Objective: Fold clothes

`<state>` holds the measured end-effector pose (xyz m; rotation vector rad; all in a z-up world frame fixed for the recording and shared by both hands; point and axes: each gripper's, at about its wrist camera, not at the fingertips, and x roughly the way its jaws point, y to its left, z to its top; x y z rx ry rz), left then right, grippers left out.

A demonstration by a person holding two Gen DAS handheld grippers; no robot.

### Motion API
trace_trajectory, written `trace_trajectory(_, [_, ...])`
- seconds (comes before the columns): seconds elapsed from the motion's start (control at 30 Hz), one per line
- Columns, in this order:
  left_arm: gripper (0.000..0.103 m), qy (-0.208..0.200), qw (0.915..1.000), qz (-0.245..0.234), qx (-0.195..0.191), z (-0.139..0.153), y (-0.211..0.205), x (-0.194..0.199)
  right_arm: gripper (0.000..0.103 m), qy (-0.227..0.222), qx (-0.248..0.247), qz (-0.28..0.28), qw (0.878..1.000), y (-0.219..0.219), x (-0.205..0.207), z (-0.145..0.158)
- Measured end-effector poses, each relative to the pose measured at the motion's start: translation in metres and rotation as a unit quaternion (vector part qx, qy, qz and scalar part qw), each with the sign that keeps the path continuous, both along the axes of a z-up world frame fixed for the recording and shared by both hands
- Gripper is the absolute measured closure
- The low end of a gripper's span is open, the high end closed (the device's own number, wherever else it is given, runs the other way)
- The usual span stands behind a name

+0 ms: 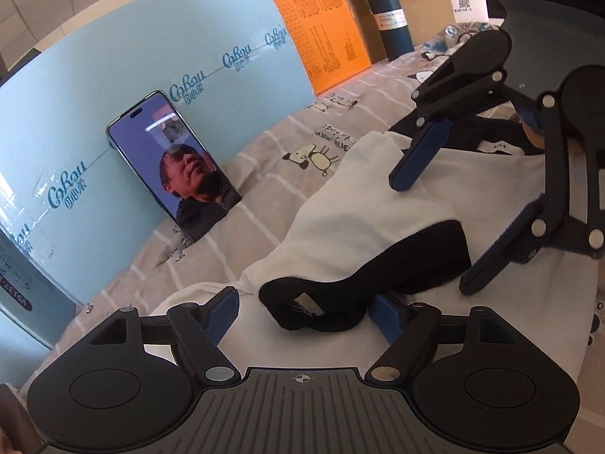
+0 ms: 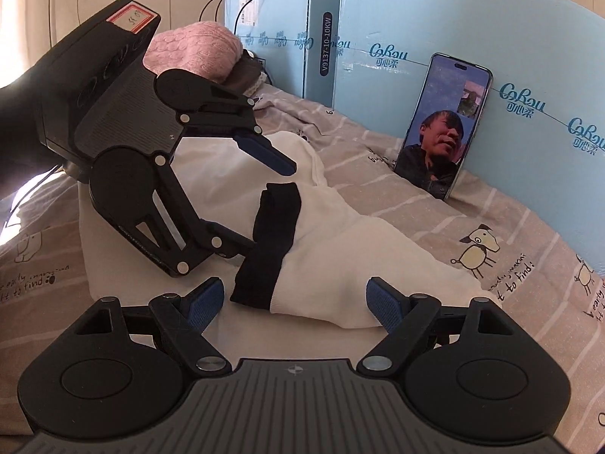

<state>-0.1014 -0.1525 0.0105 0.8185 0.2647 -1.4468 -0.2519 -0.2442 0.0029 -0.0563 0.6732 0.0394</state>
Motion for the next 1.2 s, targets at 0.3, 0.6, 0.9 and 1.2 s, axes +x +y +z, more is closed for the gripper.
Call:
trace_trajectory(0.3, [0.025, 0.091, 0.9913, 0.08, -0.052, 0.0, -0.019, 0.048, 0.039, -0.008, -0.021, -0.027, 0.999, -0.013, 0.029, -0.006])
trace_trajectory(0.6, [0.026, 0.079, 0.9864, 0.131, -0.06, 0.01, -0.001, 0.092, 0.087, -0.051, -0.06, -0.103, 0.992, -0.028, 0.045, 0.0])
trace_trajectory(0.9, [0.026, 0.037, 0.982, 0.184, -0.027, 0.002, 0.006, 0.112, 0.084, -0.082, -0.074, -0.259, 0.96, -0.065, 0.056, 0.005])
trace_trajectory(1.2, [0.026, 0.043, 0.9678, 0.224, -0.107, 0.032, 0.038, 0.116, 0.043, -0.11, -0.013, -0.357, 0.927, -0.095, -0.002, 0.024])
